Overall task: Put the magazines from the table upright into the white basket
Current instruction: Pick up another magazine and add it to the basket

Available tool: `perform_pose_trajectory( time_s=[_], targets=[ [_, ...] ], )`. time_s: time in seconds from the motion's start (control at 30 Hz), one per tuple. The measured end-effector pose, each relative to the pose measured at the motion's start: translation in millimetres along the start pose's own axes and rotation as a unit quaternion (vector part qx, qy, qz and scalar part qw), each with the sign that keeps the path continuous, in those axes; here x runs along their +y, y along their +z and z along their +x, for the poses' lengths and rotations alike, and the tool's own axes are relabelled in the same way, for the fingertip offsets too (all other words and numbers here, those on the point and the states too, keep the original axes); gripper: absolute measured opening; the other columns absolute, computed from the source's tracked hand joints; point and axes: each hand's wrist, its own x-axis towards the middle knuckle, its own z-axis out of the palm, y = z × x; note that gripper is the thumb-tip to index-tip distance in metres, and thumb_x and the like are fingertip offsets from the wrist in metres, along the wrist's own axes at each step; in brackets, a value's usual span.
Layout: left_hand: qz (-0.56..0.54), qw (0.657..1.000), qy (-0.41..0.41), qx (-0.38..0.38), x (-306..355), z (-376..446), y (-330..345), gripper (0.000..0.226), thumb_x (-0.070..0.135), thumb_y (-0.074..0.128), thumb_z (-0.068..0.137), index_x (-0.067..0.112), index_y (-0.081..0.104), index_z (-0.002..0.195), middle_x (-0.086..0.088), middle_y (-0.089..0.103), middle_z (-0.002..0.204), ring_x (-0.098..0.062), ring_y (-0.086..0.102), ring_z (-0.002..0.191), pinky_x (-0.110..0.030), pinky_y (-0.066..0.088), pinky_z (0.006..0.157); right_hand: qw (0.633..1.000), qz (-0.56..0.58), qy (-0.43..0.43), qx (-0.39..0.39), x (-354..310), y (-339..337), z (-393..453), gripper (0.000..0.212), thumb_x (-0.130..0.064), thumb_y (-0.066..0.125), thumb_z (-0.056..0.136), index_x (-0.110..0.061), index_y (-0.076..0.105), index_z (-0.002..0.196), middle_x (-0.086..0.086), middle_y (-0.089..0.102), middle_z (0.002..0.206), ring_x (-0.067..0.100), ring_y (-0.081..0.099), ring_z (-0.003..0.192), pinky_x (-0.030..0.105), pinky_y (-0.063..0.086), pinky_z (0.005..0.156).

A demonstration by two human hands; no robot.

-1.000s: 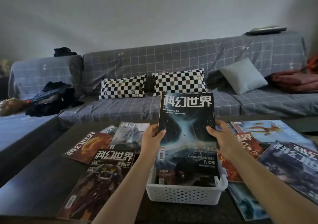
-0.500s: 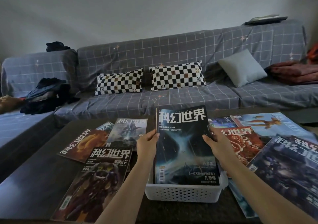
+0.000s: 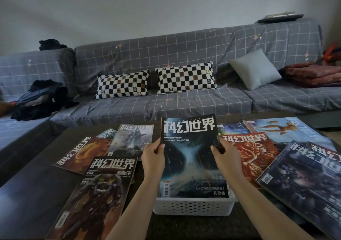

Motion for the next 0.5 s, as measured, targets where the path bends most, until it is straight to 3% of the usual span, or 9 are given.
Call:
perform_pose_trajectory(
  time_s=[0.13,0.23,0.33,0.43,0.5],
  targets=[
    [0.058,0.998,0.004,0.01,-2.4,-3.2,-3.8,0.031,0.019,0.061,0.093,0.012,0.064,0.123,0.0,0.06,0.119,-0.003,0.049,0.093,-0.015,0.037,0.086,0.999,-0.036,-0.006,0.025,0.7,2.0,-0.4,0.051,-0.021,0.06,0.09,-0.013,0.044,0.138,0.002,0.045,0.113,0.009,0.045,0.092,0.019,0.042,0.072],
    [0.09,0.996,0.007,0.001,-4.0,-3.5,-5.3,0.031,0.023,0.06,0.093,0.012,0.065,0.122,-0.004,0.061,0.12,-0.01,0.053,0.097,-0.022,0.042,0.089,0.998,-0.046,-0.004,0.03,-0.4,3.4,0.6,0.052,-0.02,0.058,0.091,-0.012,0.042,0.139,-0.002,0.039,0.107,0.012,0.046,0.094,0.024,0.047,0.08],
    [0.121,0.993,0.012,0.0,-4.0,-2.2,-5.5,0.031,0.029,0.058,0.094,0.013,0.068,0.118,-0.004,0.065,0.113,-0.02,0.058,0.104,-0.038,0.049,0.095,0.998,-0.056,0.01,0.003,-0.6,3.9,3.2,0.052,-0.024,0.054,0.093,-0.012,0.039,0.141,0.008,0.045,0.125,0.02,0.049,0.11,0.038,0.05,0.091],
    [0.185,0.983,0.001,0.005,-1.8,0.1,-6.2,0.028,0.038,0.053,0.094,0.02,0.073,0.085,-0.001,0.069,0.093,-0.026,0.054,0.103,-0.047,0.043,0.097,0.998,-0.064,0.015,-0.012,-0.6,5.3,5.4,0.049,-0.025,0.05,0.095,-0.012,0.039,0.141,0.01,0.051,0.131,0.021,0.056,0.108,0.038,0.055,0.083],
    [0.191,0.981,-0.01,-0.021,-1.9,-0.3,-5.6,0.035,0.039,0.048,0.097,0.02,0.069,0.075,-0.001,0.067,0.079,-0.027,0.059,0.094,-0.049,0.044,0.095,0.998,-0.061,0.018,-0.01,0.2,6.2,7.7,0.048,-0.025,0.05,0.095,-0.012,0.039,0.141,0.007,0.061,0.117,0.016,0.062,0.091,0.03,0.056,0.069]
  ],
)
